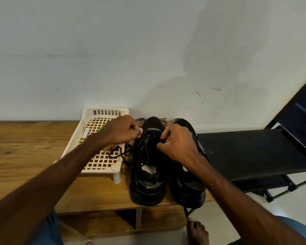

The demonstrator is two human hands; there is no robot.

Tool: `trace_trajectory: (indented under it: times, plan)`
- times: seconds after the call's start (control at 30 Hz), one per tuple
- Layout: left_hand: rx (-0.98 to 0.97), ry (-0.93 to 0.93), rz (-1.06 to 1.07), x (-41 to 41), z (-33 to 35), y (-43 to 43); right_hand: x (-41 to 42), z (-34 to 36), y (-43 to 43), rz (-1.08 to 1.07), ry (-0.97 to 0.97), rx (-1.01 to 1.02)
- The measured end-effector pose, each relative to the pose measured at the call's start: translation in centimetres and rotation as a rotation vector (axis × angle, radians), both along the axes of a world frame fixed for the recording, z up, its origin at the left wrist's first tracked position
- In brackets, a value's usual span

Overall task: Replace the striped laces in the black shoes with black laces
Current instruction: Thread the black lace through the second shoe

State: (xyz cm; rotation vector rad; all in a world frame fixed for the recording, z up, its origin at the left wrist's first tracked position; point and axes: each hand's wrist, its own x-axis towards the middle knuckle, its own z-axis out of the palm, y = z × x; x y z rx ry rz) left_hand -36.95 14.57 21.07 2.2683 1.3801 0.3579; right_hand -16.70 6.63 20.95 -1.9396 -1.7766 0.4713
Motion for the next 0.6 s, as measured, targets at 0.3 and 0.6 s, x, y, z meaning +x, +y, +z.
trace_trajectory:
  times: [0.3,0.6]
  plan:
    - [-0.595,-1.032,-0.270,1.5,4.0,-2.0,-0.4,2.8,-1.0,0.209,0.726,0.082]
    - [-0.557,-1.199,0.054,1.3,3.7,-0.9,1.0,3.7,-1.0,0.218,0.923,-0.089]
